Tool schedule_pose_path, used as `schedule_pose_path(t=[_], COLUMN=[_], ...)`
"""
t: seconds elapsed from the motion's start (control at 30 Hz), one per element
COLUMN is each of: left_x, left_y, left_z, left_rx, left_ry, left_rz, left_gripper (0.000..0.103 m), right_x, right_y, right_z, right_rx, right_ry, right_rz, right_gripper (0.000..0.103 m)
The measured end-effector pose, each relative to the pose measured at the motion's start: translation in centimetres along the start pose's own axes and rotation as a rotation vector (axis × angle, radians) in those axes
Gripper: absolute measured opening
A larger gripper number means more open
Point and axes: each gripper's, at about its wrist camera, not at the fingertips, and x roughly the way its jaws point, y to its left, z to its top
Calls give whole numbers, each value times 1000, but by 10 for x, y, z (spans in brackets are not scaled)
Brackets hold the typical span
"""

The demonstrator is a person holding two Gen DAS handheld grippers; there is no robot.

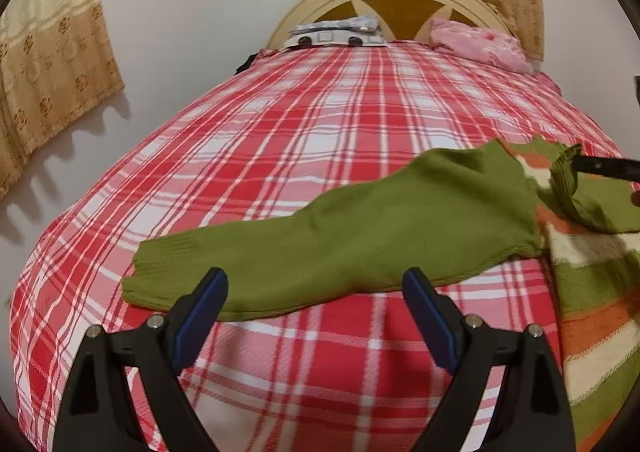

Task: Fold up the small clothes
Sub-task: 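Move the left gripper to the cuff of the other sleeve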

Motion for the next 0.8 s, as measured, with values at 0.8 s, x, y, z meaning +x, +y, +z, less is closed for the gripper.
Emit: schedule_pose_path(t=[0.8], left_x=[10], left_y=[128], left_z=[-9], left_rx=[-296], left_ry=[55], left_rz=[215], left_gripper=[103], right_x=[-35], right_y=[54], right_z=[-80], right_rx=[-324], right_ry=[107], right_rz=[15], right_gripper=[62])
